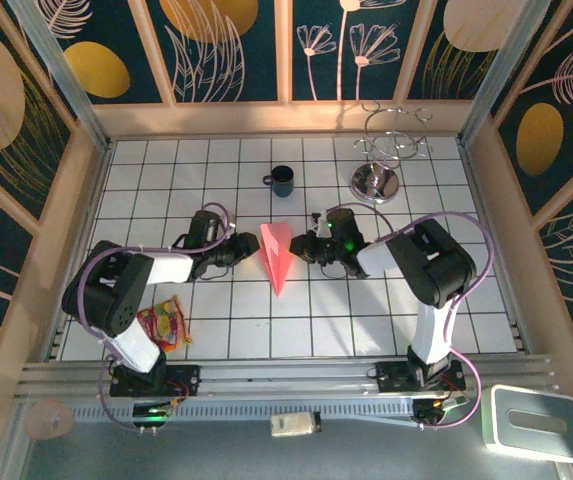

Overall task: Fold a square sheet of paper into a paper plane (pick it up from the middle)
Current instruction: Move a paper plane to the center of the table.

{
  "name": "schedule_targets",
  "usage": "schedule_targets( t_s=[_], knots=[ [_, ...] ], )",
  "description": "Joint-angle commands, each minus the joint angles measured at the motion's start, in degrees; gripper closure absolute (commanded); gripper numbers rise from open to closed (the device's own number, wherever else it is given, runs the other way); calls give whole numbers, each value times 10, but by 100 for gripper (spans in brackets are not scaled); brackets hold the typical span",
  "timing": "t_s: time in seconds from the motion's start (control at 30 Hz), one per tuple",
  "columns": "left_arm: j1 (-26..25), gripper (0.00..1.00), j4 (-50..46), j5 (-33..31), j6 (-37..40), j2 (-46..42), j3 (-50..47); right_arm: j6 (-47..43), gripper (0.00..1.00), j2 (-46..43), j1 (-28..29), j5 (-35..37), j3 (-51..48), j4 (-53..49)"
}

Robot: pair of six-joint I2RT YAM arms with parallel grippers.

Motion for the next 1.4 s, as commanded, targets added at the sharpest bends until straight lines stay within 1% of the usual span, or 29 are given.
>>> schedule_targets(
  t_s=[0.0,0.27,0.3,0.4,0.5,0.63,0.7,1.0,1.23,1.3,1.37],
  knots=[
    [-4,66,-18,-2,6,22,25,3,93,10,-3,-5,-7,9],
    [-13,67,-26,21,15,58,50,3,93,10,-3,-9,-10,11],
    [-14,68,-29,21,16,62,53,3,93,10,-15,-9,-10,10],
    [-17,73,-19,38,17,66,58,3,93,10,-20,-10,-10,10],
    [-17,81,-11,48,14,63,62,3,93,7,-23,-10,-10,9],
    [-17,96,-27,26,22,50,63,-2,93,-10,-29,-5,-11,1],
    [-17,99,-40,8,27,39,61,-6,94,-22,-32,2,-15,-7],
    [-17,100,-45,-62,12,-19,29,-7,94,-38,-40,21,-33,-19],
    [-17,100,2,-52,-23,-6,-1,-2,89,-31,-38,33,-25,-40],
    [-17,100,17,-50,-31,-4,-8,-9,85,-40,-35,44,-12,-70],
    [-17,100,21,-43,-32,-1,-8,-19,74,-55,-31,58,1,-105]
  ],
)
